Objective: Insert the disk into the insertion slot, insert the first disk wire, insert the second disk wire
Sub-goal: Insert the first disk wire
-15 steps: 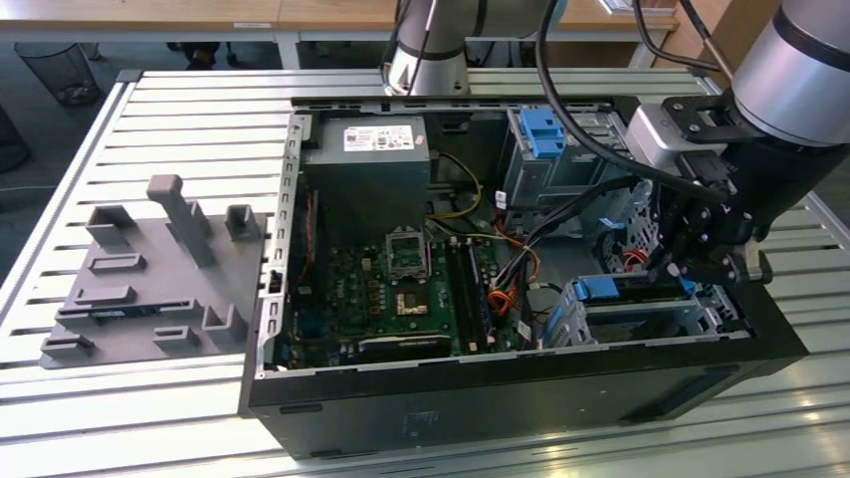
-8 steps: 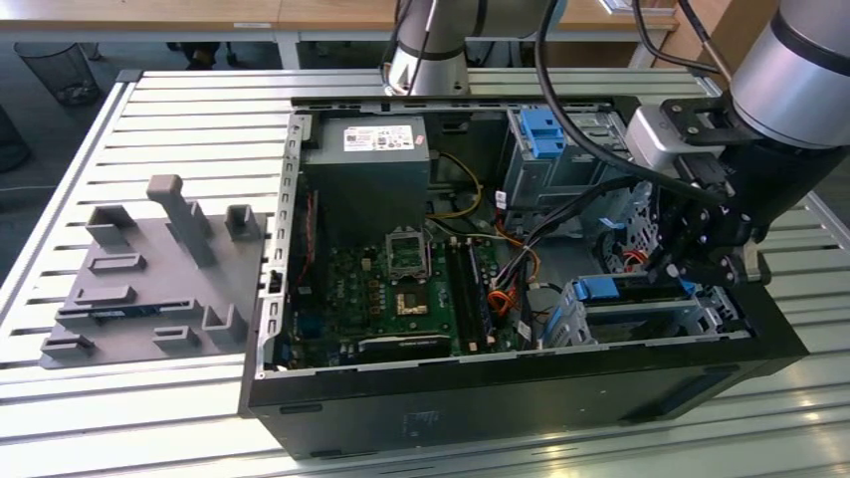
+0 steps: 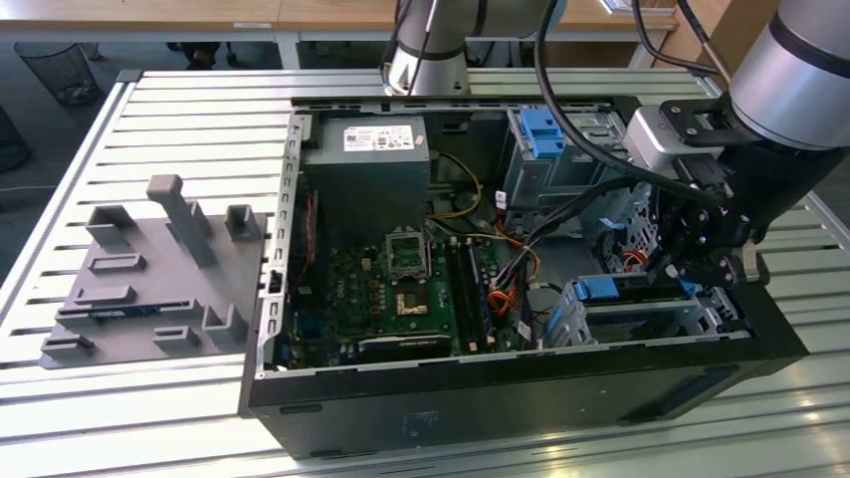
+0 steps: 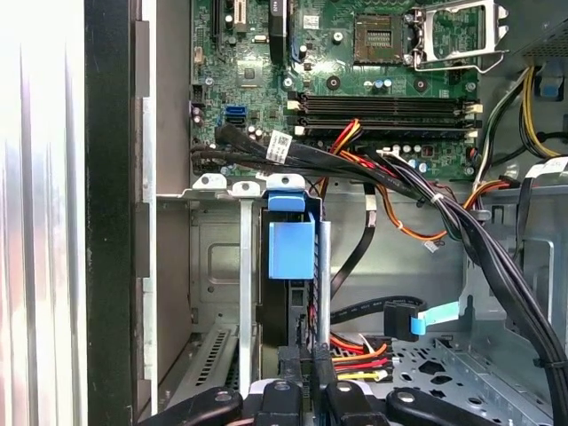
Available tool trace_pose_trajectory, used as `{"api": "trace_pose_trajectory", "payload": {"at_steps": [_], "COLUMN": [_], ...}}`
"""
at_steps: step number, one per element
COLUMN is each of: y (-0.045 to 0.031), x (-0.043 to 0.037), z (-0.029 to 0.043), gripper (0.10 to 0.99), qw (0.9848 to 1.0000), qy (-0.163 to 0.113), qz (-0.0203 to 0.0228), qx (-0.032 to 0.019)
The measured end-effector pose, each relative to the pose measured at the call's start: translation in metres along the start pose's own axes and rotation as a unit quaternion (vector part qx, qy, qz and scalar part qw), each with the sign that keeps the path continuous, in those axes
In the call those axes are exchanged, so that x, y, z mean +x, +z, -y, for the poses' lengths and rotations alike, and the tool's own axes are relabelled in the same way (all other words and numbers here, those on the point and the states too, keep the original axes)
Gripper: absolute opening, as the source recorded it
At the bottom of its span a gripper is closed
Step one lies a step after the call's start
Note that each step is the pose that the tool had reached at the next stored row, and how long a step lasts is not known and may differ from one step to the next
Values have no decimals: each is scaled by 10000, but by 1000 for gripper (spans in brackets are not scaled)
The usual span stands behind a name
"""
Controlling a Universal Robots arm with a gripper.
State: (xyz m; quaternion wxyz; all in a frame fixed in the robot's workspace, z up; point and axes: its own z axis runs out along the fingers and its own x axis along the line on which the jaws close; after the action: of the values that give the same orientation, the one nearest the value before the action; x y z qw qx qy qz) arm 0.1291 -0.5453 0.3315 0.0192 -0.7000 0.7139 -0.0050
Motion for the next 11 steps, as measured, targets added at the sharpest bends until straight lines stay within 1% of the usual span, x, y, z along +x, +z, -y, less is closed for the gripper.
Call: {"api": "trace_pose_trajectory", "payload": {"at_steps": [4, 11], "y": [-4, -9], "x": [0, 0], "z": [0, 1], "gripper": [169, 169], "qw": [10000, 10000], "qy": [2, 61], "qz": [4, -1], "qx": [0, 1]}}
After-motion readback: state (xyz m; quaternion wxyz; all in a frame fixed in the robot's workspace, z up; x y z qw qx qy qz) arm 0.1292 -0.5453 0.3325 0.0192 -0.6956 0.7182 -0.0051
